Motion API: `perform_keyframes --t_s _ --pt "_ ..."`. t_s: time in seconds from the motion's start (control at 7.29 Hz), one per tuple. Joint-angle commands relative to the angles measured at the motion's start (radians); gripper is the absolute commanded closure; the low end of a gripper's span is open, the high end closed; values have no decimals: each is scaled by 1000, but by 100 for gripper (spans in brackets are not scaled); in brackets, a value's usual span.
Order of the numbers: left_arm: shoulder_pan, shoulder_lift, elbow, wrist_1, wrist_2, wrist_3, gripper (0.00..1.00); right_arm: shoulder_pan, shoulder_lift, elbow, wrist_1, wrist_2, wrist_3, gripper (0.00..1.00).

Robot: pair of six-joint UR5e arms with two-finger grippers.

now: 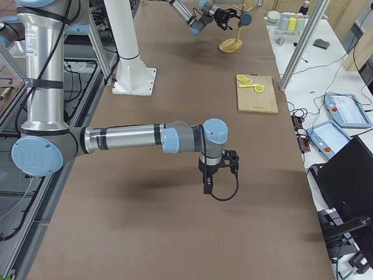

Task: Hang cup on storage rack
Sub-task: 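Hook the teal mug's handle onto a rack peg with the left gripper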

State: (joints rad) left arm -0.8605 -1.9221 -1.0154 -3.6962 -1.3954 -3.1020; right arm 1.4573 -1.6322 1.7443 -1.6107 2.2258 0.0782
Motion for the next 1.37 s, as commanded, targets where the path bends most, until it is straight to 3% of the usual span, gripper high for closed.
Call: perform_keyframes --t_s 0.0,0.55,0.96,1.24 --pt "2 0 -5 -37 -1 6 1 0 0 0 0 0 0 0" --pt "3 47 -161 -61 -4 55 1 0 -3 0 0 0 0 0" --pt "5 52 -207 -64 -8 268 1 0 -9 1 0 2 0 0" --pt "24 51 -219 -62 -10 577 1 0 -11 3 0 2 0 0"
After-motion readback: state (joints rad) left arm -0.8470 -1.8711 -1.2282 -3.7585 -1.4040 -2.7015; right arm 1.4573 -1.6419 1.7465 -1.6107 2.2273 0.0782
